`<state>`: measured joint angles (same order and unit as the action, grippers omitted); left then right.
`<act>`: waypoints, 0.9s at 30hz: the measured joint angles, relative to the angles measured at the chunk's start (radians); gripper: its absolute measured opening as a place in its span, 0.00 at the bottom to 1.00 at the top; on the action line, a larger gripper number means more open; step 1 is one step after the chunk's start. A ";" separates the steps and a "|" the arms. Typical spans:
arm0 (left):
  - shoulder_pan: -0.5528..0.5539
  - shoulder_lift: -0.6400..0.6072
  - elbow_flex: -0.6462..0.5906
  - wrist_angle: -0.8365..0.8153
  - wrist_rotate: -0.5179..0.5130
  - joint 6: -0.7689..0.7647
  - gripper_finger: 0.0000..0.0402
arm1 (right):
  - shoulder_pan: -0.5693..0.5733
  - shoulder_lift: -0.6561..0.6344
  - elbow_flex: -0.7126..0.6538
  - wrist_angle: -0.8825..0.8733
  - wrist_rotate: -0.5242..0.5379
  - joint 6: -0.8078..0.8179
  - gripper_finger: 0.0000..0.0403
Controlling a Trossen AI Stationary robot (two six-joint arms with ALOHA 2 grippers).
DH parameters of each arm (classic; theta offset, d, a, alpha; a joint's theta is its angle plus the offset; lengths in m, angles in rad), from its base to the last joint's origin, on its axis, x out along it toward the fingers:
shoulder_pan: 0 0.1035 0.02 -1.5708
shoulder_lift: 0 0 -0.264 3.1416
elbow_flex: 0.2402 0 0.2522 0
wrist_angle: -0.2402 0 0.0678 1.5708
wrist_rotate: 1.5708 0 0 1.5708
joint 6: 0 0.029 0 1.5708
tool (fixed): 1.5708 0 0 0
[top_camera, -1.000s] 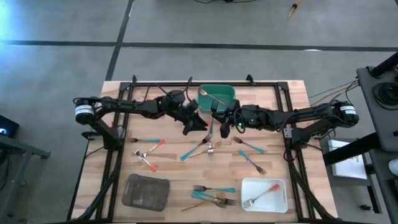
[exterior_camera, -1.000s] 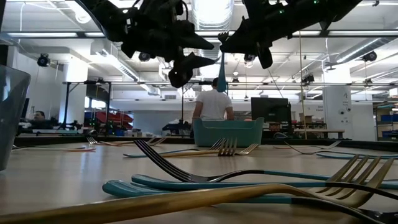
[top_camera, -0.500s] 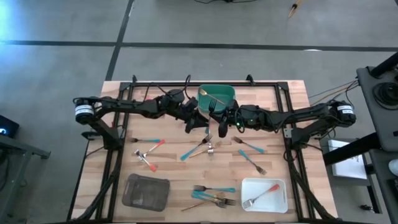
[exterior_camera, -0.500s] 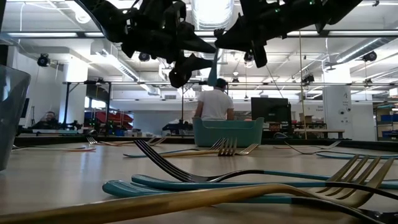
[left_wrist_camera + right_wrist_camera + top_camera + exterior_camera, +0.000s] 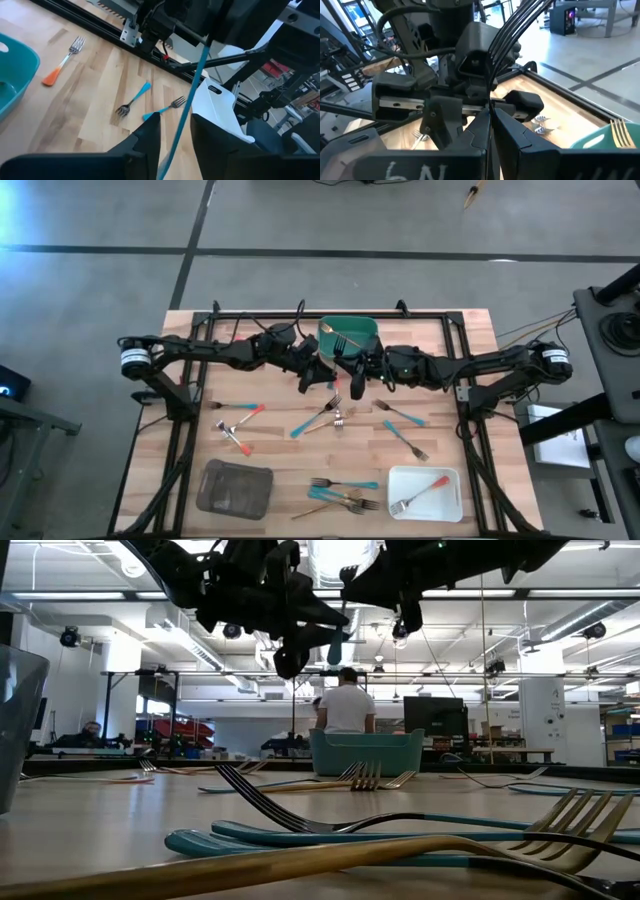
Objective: Sort silverware by color (type)
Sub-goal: Put the blue fork into the black bin
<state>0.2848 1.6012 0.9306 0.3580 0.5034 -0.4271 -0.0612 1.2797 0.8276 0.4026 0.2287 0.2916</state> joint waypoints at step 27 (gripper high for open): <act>0.011 -0.011 0.003 -0.077 0.088 -0.054 0.00 | -0.002 -0.002 0.000 -0.144 -0.001 0.099 0.16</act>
<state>0.2961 1.5904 0.9335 0.2810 0.5910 -0.4807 -0.0635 1.2775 0.8276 0.2584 0.2276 0.3901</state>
